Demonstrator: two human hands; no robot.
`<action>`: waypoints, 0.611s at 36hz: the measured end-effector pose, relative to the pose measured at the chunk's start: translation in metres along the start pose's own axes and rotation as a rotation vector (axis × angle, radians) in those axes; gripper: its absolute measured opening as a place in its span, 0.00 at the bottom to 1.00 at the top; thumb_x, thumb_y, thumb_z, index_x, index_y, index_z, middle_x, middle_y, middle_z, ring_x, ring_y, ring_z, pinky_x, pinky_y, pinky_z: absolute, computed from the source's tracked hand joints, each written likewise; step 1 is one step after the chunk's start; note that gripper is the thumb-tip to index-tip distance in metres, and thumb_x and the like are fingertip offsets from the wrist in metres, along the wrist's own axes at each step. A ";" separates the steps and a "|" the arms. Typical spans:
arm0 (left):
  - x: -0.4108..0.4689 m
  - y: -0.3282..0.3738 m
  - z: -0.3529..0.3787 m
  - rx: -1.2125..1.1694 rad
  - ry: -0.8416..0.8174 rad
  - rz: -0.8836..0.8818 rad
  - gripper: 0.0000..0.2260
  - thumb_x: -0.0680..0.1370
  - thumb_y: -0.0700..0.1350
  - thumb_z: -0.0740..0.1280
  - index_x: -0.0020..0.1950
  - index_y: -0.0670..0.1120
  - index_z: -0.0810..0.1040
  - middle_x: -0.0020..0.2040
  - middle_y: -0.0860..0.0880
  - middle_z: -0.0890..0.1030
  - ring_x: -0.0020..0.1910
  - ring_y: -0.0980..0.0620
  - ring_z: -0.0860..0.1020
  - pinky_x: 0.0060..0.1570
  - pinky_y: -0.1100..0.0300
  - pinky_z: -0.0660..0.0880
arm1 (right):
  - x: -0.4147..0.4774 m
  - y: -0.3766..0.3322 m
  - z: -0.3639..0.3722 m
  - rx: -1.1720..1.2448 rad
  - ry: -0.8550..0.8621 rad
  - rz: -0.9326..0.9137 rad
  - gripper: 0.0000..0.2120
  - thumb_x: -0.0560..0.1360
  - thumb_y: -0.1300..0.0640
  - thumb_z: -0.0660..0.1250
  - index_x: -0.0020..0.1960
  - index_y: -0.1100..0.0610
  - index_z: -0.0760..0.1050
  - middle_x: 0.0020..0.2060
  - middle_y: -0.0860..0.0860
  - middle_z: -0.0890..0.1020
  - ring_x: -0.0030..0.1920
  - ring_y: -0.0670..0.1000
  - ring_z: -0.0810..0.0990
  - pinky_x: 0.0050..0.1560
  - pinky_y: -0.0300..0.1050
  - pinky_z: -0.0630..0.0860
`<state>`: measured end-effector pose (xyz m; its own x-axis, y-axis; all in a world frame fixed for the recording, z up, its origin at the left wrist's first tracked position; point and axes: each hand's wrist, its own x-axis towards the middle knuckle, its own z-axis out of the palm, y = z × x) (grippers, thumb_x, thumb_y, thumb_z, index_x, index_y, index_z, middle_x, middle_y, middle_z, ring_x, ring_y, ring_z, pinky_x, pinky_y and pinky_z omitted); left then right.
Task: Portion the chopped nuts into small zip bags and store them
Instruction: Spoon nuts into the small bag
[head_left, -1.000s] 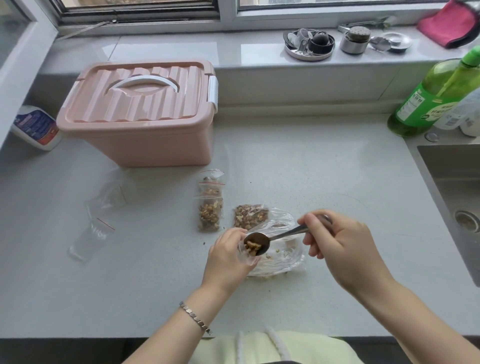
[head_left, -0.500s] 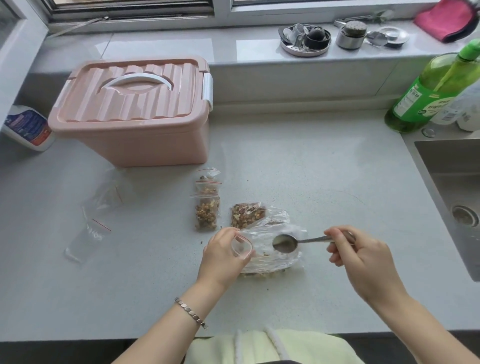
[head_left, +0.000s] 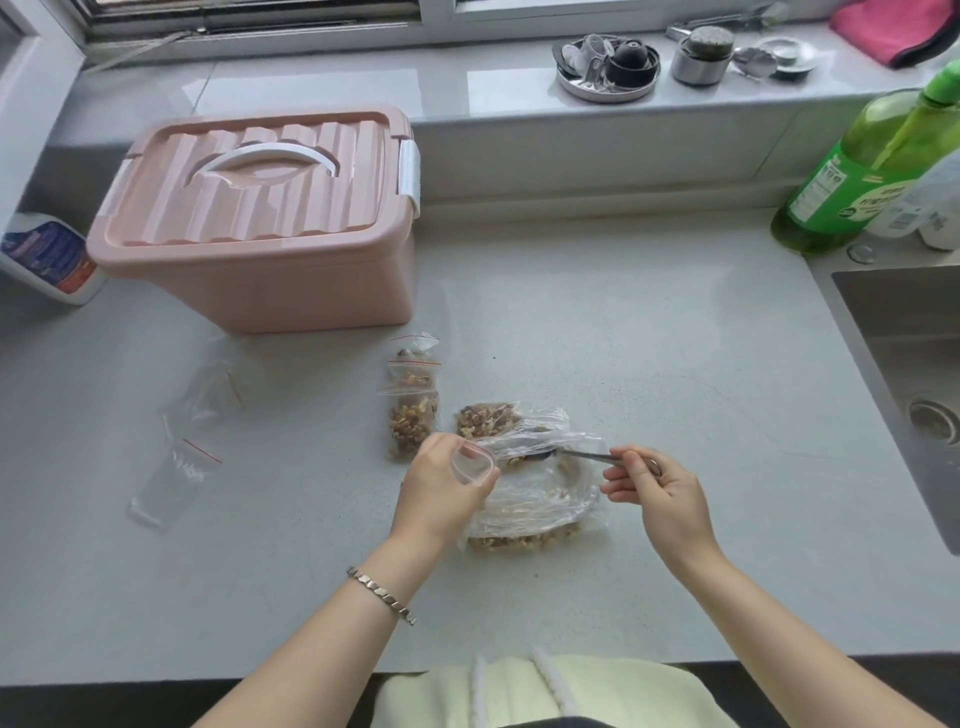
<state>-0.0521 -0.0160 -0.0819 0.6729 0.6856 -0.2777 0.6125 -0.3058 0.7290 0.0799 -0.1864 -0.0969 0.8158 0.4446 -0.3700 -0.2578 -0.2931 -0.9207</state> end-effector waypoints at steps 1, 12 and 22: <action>0.000 0.000 0.000 -0.005 0.002 -0.003 0.05 0.72 0.45 0.71 0.43 0.49 0.75 0.45 0.57 0.71 0.40 0.63 0.71 0.39 0.82 0.64 | -0.001 0.001 0.000 0.011 -0.016 0.020 0.09 0.78 0.64 0.59 0.45 0.60 0.78 0.34 0.58 0.80 0.30 0.46 0.80 0.34 0.35 0.78; -0.007 -0.009 -0.003 -0.008 0.021 0.036 0.07 0.71 0.44 0.72 0.43 0.49 0.75 0.45 0.56 0.72 0.44 0.63 0.71 0.42 0.81 0.63 | -0.015 0.008 -0.003 -0.010 -0.120 0.152 0.10 0.78 0.65 0.59 0.43 0.61 0.78 0.31 0.57 0.81 0.28 0.49 0.80 0.30 0.37 0.77; -0.017 -0.016 0.001 -0.040 0.013 0.071 0.07 0.71 0.43 0.73 0.42 0.47 0.75 0.45 0.56 0.74 0.46 0.65 0.72 0.45 0.80 0.64 | -0.012 -0.001 -0.008 0.097 -0.095 0.334 0.10 0.79 0.63 0.58 0.44 0.64 0.76 0.27 0.57 0.80 0.24 0.48 0.79 0.26 0.36 0.76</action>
<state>-0.0731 -0.0233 -0.0899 0.7082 0.6719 -0.2165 0.5462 -0.3271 0.7712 0.0742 -0.1981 -0.0902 0.6276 0.4163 -0.6579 -0.5534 -0.3558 -0.7531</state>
